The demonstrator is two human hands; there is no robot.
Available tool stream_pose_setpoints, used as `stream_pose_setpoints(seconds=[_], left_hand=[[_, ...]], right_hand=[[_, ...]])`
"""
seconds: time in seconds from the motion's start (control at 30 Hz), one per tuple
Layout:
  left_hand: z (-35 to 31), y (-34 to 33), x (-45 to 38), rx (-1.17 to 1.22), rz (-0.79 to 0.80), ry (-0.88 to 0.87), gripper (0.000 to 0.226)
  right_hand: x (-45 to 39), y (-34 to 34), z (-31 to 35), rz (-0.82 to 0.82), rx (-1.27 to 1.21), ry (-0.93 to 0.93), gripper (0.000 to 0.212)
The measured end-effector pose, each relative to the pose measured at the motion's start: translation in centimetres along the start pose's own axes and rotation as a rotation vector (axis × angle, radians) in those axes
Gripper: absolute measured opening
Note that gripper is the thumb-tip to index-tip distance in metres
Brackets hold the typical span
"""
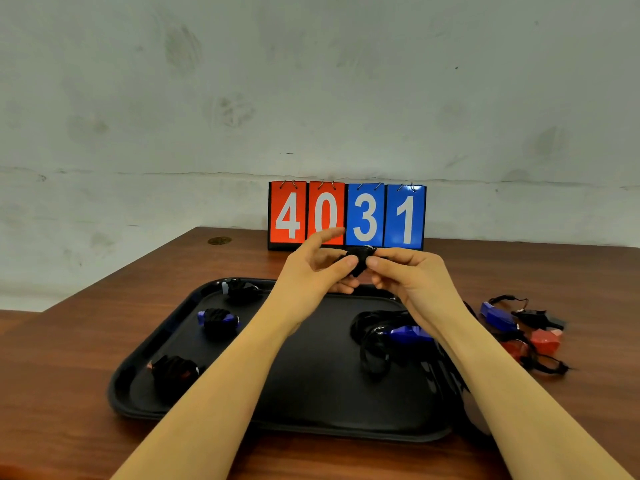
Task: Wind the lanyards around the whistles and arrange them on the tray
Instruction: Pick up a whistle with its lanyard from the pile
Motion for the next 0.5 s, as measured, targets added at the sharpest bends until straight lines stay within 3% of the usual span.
stream_pose_setpoints(seconds=[0.17, 0.5], left_hand=[[-0.24, -0.41, 0.23, -0.098, 0.057, -0.035, 0.033], [-0.13, -0.24, 0.18, -0.261, -0.006, -0.112, 0.024]], right_hand=[[-0.09, 0.06, -0.15, -0.011, 0.004, -0.026, 0.011], [-0.23, 0.21, -0.18, -0.098, 0.084, -0.009, 0.002]])
Point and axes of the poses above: each hand's wrist, its own x-axis away from the middle knuckle, its own y-axis out of the back of the hand, z = x × y, the point moved 5 cm from there along -x, towards the middle knuckle, and after that the axes turned 2 degrees about -y, right-handed, at the moved point
